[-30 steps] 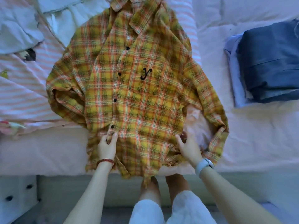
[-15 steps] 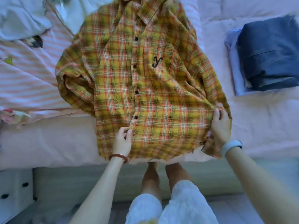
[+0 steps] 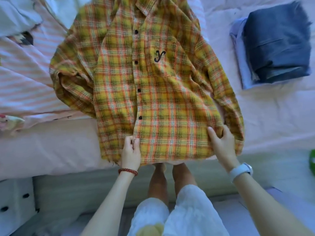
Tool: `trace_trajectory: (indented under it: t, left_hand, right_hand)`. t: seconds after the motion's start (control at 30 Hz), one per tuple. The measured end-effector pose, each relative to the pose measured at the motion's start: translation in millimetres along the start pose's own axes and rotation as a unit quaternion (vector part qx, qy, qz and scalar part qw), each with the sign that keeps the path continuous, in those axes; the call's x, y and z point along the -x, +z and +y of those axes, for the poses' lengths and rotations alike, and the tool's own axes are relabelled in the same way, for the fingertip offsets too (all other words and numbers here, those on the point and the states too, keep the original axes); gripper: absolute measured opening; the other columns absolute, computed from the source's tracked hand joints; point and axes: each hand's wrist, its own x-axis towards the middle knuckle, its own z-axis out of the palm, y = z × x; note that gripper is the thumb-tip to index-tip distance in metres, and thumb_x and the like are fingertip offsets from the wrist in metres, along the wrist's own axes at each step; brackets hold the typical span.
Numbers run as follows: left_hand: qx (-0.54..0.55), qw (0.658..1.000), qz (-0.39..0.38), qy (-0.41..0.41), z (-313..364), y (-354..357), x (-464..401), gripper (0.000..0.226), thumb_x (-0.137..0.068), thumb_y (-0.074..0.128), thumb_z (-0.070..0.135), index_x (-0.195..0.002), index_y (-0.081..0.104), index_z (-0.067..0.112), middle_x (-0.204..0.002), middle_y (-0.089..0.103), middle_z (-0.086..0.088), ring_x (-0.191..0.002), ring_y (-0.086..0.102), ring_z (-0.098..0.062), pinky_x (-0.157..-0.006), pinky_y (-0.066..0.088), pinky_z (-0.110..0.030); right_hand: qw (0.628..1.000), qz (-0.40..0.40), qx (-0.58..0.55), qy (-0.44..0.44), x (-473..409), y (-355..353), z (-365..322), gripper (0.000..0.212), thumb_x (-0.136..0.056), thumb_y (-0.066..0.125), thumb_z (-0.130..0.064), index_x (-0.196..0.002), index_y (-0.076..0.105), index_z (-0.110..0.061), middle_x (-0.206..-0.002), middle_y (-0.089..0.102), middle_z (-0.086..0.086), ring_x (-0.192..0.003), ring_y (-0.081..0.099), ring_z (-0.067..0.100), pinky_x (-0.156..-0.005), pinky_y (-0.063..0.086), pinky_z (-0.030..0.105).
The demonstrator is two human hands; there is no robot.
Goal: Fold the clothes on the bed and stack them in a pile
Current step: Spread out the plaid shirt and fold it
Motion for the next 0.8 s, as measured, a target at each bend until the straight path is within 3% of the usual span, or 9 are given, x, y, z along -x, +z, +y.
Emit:
trace_trajectory:
  t: [0.1, 0.17, 0.3, 0.4, 0.5, 0.57, 0.67, 0.73, 0.8]
  left_hand:
    - [-0.044, 0.999, -0.006, -0.015, -3.2, 5.6, 2.7, 0.011, -0.098, 0.04, 0.024, -0.091, 0.042, 0.016, -0.055, 0.042, 0.003, -0.046, 0.037, -0.013, -0.044, 0.027, -0.027]
    - [-0.088, 0.994, -0.022, -0.055, -7.6, 10.8, -0.9, 0.015, -0.099, 0.038, 0.026, -0.092, 0.043, 0.013, -0.059, 0.045, 0.001, -0.05, 0.041, -0.016, -0.045, 0.027, -0.026]
    - [-0.153, 0.982, -0.021, -0.11, -8.7, 17.4, -16.9, 0.023, -0.099, 0.037, 0.027, -0.104, 0.049, 0.008, -0.082, 0.06, -0.012, -0.071, 0.054, -0.029, -0.056, 0.036, -0.029]
    - [-0.176, 0.978, 0.049, -0.099, -0.8, 16.6, -26.2, 0.02, -0.098, 0.039, 0.028, -0.097, 0.051, 0.011, -0.087, 0.058, -0.008, -0.068, 0.048, -0.023, -0.053, 0.032, -0.026]
    - [-0.179, 0.974, 0.108, -0.086, 5.6, 13.4, -25.0, 0.018, -0.098, 0.041, 0.029, -0.091, 0.049, 0.014, -0.084, 0.053, -0.002, -0.062, 0.042, -0.016, -0.048, 0.025, -0.023]
    - [-0.186, 0.973, 0.112, -0.077, 5.9, 13.7, -20.8, 0.018, -0.097, 0.042, 0.028, -0.092, 0.051, 0.013, -0.09, 0.056, -0.005, -0.071, 0.047, -0.022, -0.055, 0.033, -0.027]
    - [-0.198, 0.972, 0.105, -0.071, 6.8, 17.6, -12.6, 0.02, -0.096, 0.044, 0.024, -0.098, 0.056, 0.009, -0.101, 0.059, -0.01, -0.088, 0.053, -0.029, -0.072, 0.043, -0.036]
    - [-0.197, 0.972, 0.107, -0.075, 11.0, 21.0, -8.8, 0.02, -0.095, 0.046, 0.022, -0.1, 0.057, 0.006, -0.106, 0.058, -0.014, -0.097, 0.052, -0.031, -0.084, 0.044, -0.043]
    - [-0.2, 0.97, 0.101, -0.095, 15.8, 21.6, -7.8, 0.022, -0.094, 0.048, 0.024, -0.107, 0.055, 0.008, -0.116, 0.054, -0.016, -0.106, 0.049, -0.033, -0.091, 0.04, -0.047]
  right_hand:
    - [0.994, 0.035, 0.082, -0.067, 7.4, -14.0, -5.2, 0.026, -0.087, 0.064, -0.027, -0.069, 0.045, -0.032, -0.067, 0.054, -0.012, -0.066, 0.054, -0.008, -0.053, 0.038, 0.007]
    - [0.996, 0.002, 0.085, -0.04, 9.8, -14.3, -4.4, 0.022, -0.086, 0.064, -0.027, -0.071, 0.049, -0.031, -0.072, 0.057, -0.01, -0.069, 0.055, -0.002, -0.059, 0.04, 0.012]
    - [0.973, -0.082, -0.164, 0.143, 4.1, -4.9, 1.2, 0.012, -0.086, 0.064, -0.017, -0.095, 0.061, -0.024, -0.1, 0.068, 0.0, -0.095, 0.065, 0.017, -0.083, 0.052, 0.037]
    - [0.952, -0.1, -0.23, 0.176, -0.7, -5.8, 4.9, 0.018, -0.085, 0.065, -0.013, -0.101, 0.061, -0.021, -0.102, 0.07, 0.005, -0.096, 0.067, 0.021, -0.081, 0.054, 0.038]
    - [0.975, -0.084, -0.14, 0.15, -2.9, -18.6, 8.0, 0.007, -0.084, 0.067, -0.018, -0.088, 0.065, -0.023, -0.093, 0.07, 0.003, -0.088, 0.068, 0.017, -0.072, 0.055, 0.029]
    - [0.988, -0.054, -0.078, 0.119, -3.5, -29.3, 7.6, 0.006, -0.082, 0.069, -0.022, -0.079, 0.064, -0.023, -0.082, 0.068, -0.003, -0.078, 0.066, 0.01, -0.06, 0.052, 0.021]
    - [0.997, 0.001, 0.023, 0.073, -0.5, -38.2, 7.6, 0.016, -0.08, 0.07, -0.032, -0.073, 0.059, -0.022, -0.073, 0.064, -0.005, -0.07, 0.06, 0.005, -0.059, 0.048, 0.024]
    - [0.996, 0.029, 0.081, 0.035, 1.3, -38.9, 12.9, 0.017, -0.081, 0.068, -0.034, -0.074, 0.058, -0.022, -0.072, 0.061, -0.003, -0.069, 0.057, 0.008, -0.059, 0.044, 0.025]
    - [0.988, -0.018, 0.152, 0.032, 1.1, -35.3, 21.7, 0.012, -0.085, 0.064, -0.027, -0.093, 0.061, -0.018, -0.088, 0.063, 0.001, -0.081, 0.058, 0.015, -0.066, 0.045, 0.03]
